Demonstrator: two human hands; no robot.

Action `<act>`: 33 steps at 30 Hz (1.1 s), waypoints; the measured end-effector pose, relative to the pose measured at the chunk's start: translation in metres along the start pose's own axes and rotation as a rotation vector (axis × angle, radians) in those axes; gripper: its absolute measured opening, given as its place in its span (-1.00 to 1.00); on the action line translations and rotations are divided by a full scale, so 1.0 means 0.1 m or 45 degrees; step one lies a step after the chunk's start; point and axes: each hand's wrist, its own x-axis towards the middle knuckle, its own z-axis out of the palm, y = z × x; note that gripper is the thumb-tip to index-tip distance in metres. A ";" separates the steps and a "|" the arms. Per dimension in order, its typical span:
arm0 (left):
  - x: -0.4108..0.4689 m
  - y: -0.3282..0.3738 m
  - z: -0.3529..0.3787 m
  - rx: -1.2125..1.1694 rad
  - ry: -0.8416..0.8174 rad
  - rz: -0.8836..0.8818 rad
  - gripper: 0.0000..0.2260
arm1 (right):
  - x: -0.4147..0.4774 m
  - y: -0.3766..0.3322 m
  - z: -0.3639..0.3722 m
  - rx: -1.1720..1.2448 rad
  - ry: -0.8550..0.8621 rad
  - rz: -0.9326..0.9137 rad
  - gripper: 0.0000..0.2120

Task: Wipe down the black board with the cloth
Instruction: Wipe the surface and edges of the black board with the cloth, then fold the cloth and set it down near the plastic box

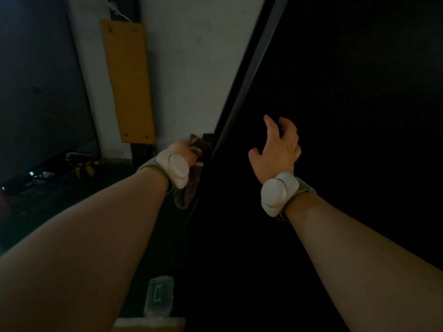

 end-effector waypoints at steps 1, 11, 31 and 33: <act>-0.02 0.03 -0.04 -0.022 0.042 -0.007 -0.72 | 0.02 -0.01 -0.05 0.003 -0.011 -0.001 -0.33; -0.21 0.40 -0.40 -0.426 0.302 0.088 -0.88 | 0.09 -0.10 -0.42 0.086 -0.115 -0.043 -0.48; -0.71 0.66 -0.83 -0.720 -0.150 0.195 -0.49 | 0.20 -0.52 -0.68 0.293 -0.656 -0.146 -0.75; -0.73 0.62 -0.81 -0.712 -0.213 0.143 -0.40 | 0.21 -0.51 -0.66 0.308 -0.626 -0.109 -0.74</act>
